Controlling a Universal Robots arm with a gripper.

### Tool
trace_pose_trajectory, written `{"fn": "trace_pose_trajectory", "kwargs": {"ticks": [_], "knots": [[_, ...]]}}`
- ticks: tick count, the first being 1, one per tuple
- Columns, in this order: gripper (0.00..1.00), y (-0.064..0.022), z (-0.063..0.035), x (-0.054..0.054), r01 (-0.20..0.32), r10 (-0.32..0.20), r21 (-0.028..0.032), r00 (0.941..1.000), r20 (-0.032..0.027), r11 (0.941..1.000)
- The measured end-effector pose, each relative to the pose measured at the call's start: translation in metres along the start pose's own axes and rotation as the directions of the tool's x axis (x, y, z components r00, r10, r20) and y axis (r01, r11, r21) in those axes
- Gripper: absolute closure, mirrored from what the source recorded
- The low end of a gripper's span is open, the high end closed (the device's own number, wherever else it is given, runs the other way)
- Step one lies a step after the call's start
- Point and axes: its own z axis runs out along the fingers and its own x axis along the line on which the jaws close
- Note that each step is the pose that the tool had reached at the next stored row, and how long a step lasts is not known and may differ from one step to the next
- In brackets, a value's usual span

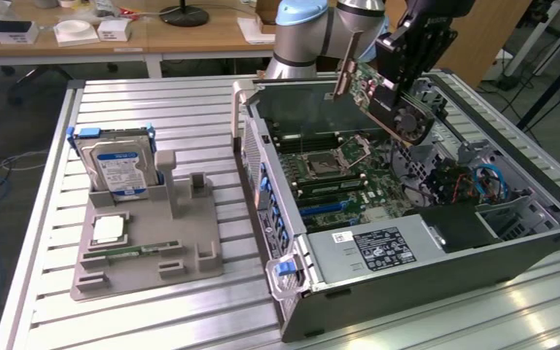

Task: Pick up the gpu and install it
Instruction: 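Insert the gpu into the slot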

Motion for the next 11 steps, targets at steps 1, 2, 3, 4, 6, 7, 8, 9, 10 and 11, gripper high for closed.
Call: {"fn": "trace_pose_trajectory", "kwargs": {"ticks": [1, 2, 3, 4, 6, 7, 8, 9, 10, 11], "knots": [[0.74, 0.0000, 0.0000, 0.0000, 0.006, -0.006, 0.0001, 1.0000, 0.0000, 1.0000], [0.74, 0.0000, 0.0000, 0.0000, 0.012, -0.012, 0.0002, 0.9999, 0.0000, 0.9999], [0.74, 0.0000, 0.0000, 0.0000, 0.018, -0.018, 0.0003, 0.9998, 0.0000, 0.9998], [0.74, 0.0000, 0.0000, 0.0000, 0.023, -0.023, 0.0005, 0.9997, 0.0000, 0.9997], [0.74, 0.0000, 0.0000, 0.0000, 0.035, -0.035, 0.0006, 0.9994, 0.0000, 0.9994], [0.74, 0.0000, 0.0000, 0.0000, 0.040, -0.040, 0.0008, 0.9992, 0.0000, 0.9992], [0.74, 0.0000, 0.0000, 0.0000, 0.046, -0.046, 0.0009, 0.9989, 0.0000, 0.9989], [0.74, 0.0000, 0.0000, 0.0000, 0.052, -0.052, 0.0010, 0.9987, 0.0000, 0.9987], [0.74, 0.0000, 0.0000, 0.0000, 0.057, -0.057, 0.0012, 0.9984, 0.0000, 0.9984], [0.74, 0.0000, 0.0000, 0.0000, 0.063, -0.063, 0.0012, 0.9980, -0.0001, 0.9980]]}}
